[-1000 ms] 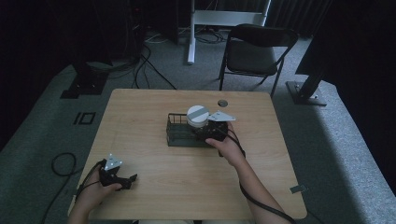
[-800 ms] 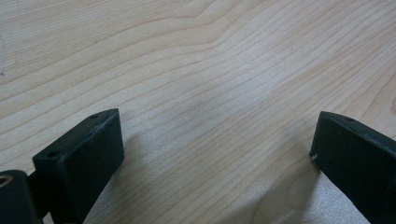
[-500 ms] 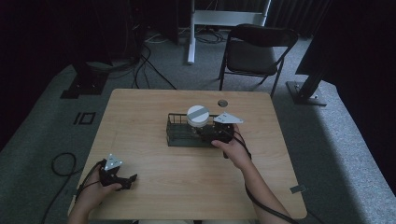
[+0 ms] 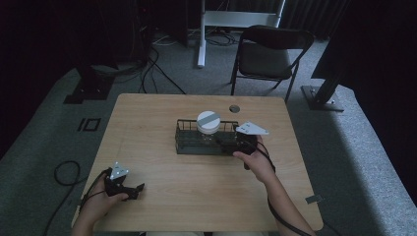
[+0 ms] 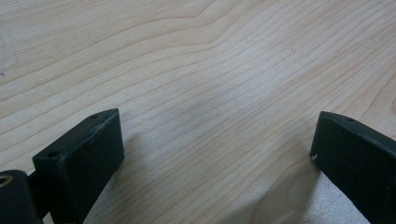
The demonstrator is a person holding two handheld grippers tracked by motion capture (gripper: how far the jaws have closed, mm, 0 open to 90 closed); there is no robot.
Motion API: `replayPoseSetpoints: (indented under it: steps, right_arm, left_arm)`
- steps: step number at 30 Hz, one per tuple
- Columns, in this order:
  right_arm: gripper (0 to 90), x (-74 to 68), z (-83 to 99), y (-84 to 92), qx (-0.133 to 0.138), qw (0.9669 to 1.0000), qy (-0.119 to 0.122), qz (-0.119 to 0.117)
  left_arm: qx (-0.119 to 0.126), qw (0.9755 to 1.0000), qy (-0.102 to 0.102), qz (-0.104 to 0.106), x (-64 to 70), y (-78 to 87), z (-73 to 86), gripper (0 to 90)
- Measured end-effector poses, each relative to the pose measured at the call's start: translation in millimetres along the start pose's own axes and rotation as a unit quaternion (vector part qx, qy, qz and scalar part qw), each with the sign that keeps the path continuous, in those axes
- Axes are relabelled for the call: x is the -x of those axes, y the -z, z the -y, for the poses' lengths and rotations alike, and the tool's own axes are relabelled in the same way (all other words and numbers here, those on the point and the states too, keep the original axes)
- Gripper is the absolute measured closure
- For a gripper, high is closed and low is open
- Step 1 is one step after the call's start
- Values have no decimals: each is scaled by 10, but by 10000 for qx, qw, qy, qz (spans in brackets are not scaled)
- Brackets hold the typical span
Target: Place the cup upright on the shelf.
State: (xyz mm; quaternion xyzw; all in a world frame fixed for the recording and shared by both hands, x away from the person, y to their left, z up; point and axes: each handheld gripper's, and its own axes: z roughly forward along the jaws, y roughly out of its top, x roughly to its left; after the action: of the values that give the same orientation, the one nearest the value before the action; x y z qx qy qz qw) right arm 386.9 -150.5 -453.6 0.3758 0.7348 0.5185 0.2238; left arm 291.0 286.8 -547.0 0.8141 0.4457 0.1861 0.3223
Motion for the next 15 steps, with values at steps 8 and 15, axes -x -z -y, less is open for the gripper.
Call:
replayPoseSetpoints:
  steps: [8, 15]
  right_arm:
    - [117, 78, 29, 198, 110, 9999, -3, 27]
    - [117, 147, 112, 333, 97, 9999, 22, 88]
  left_arm:
    - [0, 10000, -1, 4, 0, 0, 0, 31]
    - [-1, 10000, 1, 18, 3, 0, 0, 31]
